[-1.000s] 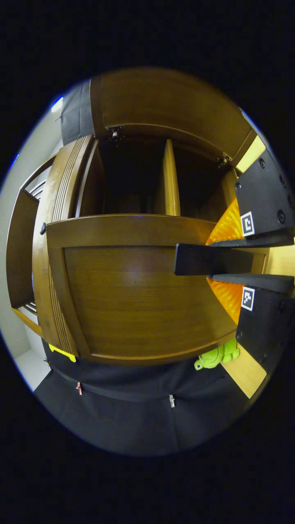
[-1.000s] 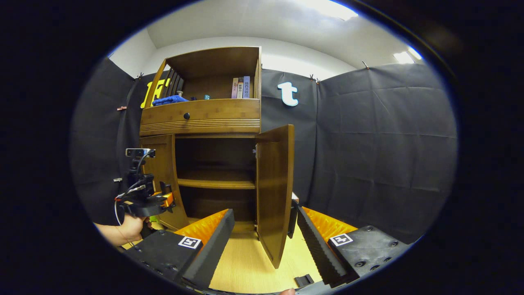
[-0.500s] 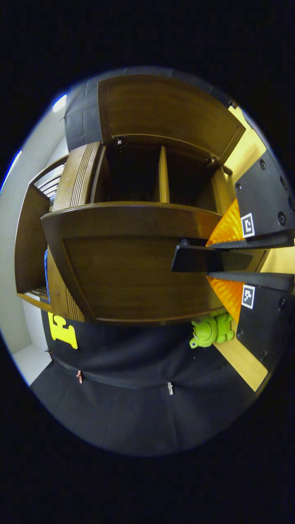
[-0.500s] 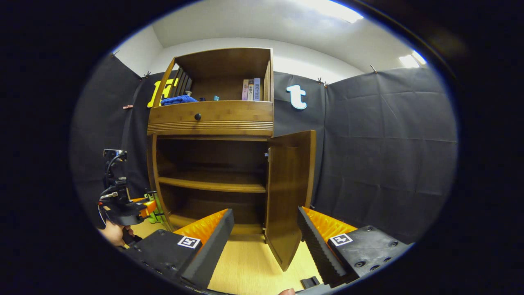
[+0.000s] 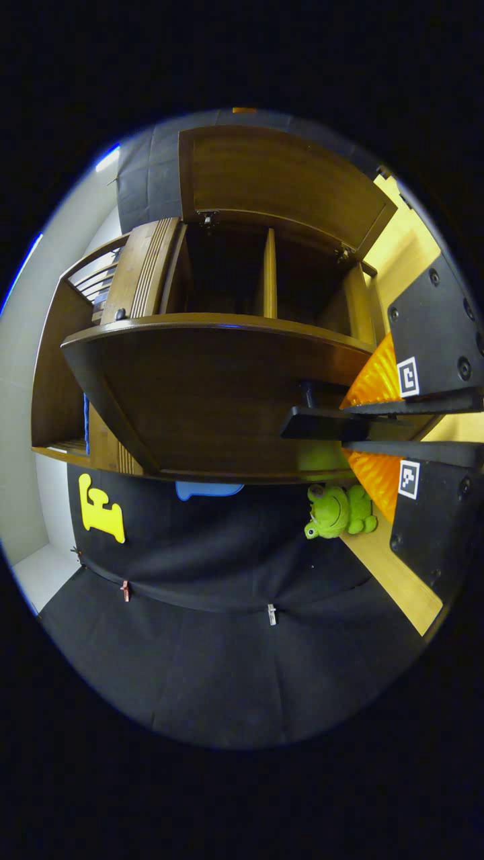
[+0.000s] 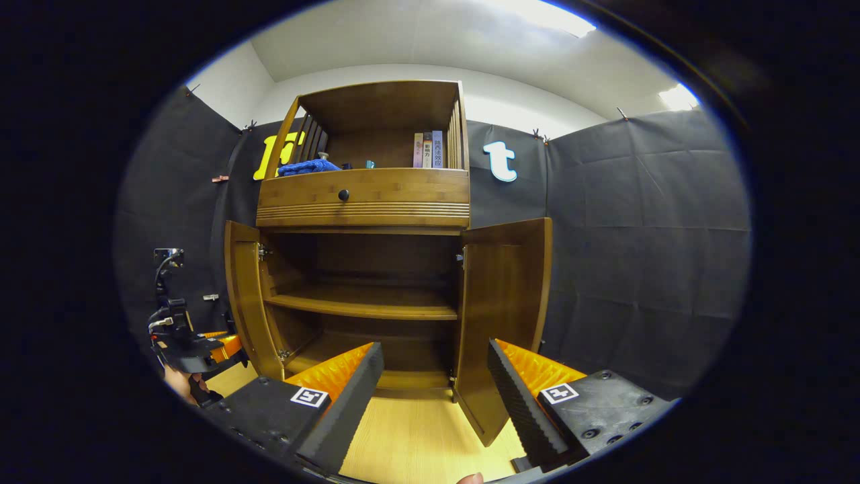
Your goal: Open the right door of the double-door shoe cabinet with the right hand, and open the left door with the left hand.
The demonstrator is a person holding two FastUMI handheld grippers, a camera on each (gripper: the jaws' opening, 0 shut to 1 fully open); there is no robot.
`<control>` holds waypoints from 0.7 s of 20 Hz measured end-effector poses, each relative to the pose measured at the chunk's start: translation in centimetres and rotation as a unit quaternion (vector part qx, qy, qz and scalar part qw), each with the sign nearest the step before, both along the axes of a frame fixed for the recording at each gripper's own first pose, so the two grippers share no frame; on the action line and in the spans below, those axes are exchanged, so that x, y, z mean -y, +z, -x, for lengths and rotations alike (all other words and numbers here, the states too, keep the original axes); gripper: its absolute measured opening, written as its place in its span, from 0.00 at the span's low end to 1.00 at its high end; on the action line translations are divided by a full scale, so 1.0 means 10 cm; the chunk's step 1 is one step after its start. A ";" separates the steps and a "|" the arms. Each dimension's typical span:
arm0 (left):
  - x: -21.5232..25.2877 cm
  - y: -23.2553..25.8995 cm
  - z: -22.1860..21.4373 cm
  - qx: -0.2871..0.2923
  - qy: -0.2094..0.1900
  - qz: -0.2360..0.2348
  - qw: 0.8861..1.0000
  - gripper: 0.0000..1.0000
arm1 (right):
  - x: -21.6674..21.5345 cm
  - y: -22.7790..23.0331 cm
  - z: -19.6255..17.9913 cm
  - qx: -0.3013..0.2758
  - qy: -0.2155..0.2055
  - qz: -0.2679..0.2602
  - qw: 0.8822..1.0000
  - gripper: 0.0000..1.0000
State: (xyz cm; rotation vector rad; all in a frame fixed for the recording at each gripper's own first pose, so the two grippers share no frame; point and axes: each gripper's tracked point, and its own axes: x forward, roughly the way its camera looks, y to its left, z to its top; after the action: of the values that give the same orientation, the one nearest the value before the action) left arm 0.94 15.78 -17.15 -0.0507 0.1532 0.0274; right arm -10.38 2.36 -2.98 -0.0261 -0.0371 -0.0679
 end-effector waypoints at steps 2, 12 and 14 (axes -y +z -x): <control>-0.14 -0.04 0.04 -0.005 0.008 0.000 1.000 0.19 | -0.05 -0.01 -0.01 -0.001 0.005 -0.003 1.000 0.94; -0.88 -0.08 0.21 0.003 0.019 0.044 0.999 0.10 | -0.25 -0.09 -0.11 -0.011 0.017 -0.005 1.000 0.99; -0.93 -0.08 0.22 0.003 0.007 0.045 0.999 0.10 | -0.29 -0.08 -0.14 -0.011 0.018 -0.007 1.000 1.00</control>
State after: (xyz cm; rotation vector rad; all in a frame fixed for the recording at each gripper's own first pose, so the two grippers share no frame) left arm -1.26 25.09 -17.97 -0.1422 0.1480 0.0339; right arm -8.96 5.28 -3.81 -0.0128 -0.0143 -0.0320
